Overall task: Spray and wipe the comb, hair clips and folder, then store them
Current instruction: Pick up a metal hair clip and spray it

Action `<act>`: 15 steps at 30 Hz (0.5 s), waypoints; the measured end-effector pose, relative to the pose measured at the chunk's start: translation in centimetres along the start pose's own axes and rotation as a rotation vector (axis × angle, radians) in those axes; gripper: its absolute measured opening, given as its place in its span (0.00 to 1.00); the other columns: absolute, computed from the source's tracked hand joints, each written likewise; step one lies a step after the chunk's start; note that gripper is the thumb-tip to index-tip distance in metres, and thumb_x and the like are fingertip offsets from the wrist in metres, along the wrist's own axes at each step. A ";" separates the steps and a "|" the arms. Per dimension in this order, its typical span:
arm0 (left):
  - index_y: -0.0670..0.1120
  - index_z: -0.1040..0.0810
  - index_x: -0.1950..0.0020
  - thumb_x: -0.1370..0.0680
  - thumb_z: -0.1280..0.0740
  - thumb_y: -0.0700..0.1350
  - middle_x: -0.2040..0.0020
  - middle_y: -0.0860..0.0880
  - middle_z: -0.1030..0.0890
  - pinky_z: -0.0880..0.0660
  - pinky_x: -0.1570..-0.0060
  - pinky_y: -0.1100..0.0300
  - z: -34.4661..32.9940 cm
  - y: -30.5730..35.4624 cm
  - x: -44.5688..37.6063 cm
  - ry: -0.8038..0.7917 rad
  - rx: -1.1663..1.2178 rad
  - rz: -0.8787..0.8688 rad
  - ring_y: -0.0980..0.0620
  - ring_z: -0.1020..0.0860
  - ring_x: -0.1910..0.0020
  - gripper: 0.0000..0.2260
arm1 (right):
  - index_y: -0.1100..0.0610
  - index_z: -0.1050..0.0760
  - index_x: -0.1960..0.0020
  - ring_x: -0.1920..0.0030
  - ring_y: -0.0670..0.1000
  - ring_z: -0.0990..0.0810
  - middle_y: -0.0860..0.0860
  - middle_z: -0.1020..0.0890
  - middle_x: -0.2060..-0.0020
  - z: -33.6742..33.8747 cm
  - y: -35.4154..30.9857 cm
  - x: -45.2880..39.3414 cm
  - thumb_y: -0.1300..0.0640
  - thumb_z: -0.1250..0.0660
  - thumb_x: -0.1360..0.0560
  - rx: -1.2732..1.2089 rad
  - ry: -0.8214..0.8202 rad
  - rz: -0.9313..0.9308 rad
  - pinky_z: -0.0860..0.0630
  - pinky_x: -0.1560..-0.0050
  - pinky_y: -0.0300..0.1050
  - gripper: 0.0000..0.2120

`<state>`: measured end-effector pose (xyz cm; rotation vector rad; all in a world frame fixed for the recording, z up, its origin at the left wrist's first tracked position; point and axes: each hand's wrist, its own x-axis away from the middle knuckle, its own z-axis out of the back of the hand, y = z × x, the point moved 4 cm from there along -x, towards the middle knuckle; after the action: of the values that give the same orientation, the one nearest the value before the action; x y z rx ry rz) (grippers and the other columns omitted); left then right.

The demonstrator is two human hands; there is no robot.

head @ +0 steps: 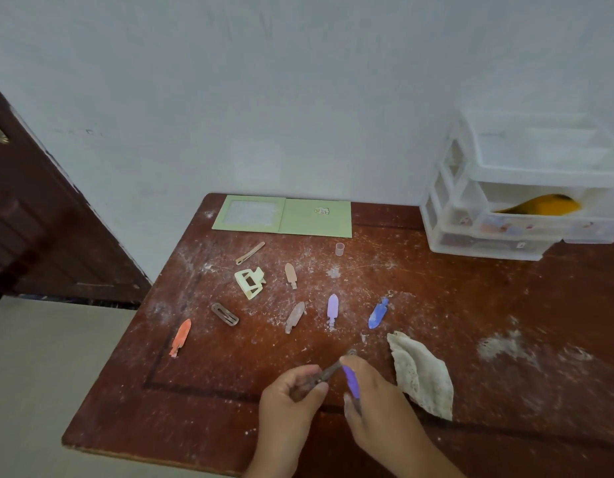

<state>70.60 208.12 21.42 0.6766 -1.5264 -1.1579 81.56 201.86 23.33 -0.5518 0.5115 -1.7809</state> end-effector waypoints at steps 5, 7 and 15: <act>0.50 0.21 0.64 0.31 0.30 0.30 0.69 0.53 0.18 0.28 0.69 0.76 -0.2 0.6 0.4 -0.012 -0.058 -0.046 0.66 0.21 0.70 0.14 | 0.51 0.47 0.30 0.41 0.49 0.27 0.48 0.32 0.36 -0.1 0.1 -0.5 0.56 0.45 0.22 -0.008 0.006 -0.031 0.31 0.43 0.40 0.22; 0.50 0.21 0.64 0.31 0.30 0.30 0.69 0.54 0.18 0.27 0.68 0.76 -0.2 0.6 0.4 -0.002 -0.052 -0.057 0.66 0.21 0.70 0.14 | 0.51 0.46 0.30 0.46 0.46 0.25 0.48 0.29 0.41 0.2 0.6 -0.6 0.56 0.44 0.22 -0.013 0.038 -0.048 0.30 0.49 0.35 0.22; 0.51 0.21 0.63 0.31 0.29 0.32 0.65 0.52 0.17 0.27 0.67 0.76 0.0 0.7 0.4 0.002 -0.074 -0.089 0.58 0.21 0.65 0.13 | 0.53 0.43 0.32 0.67 0.36 0.34 0.45 0.28 0.55 1.4 2.6 -1.2 0.58 0.41 0.23 -0.063 0.115 -0.176 0.35 0.69 0.28 0.21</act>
<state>70.63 208.03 22.17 0.7013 -1.4575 -1.2739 84.65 202.23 22.79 -0.5537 0.6165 -1.9777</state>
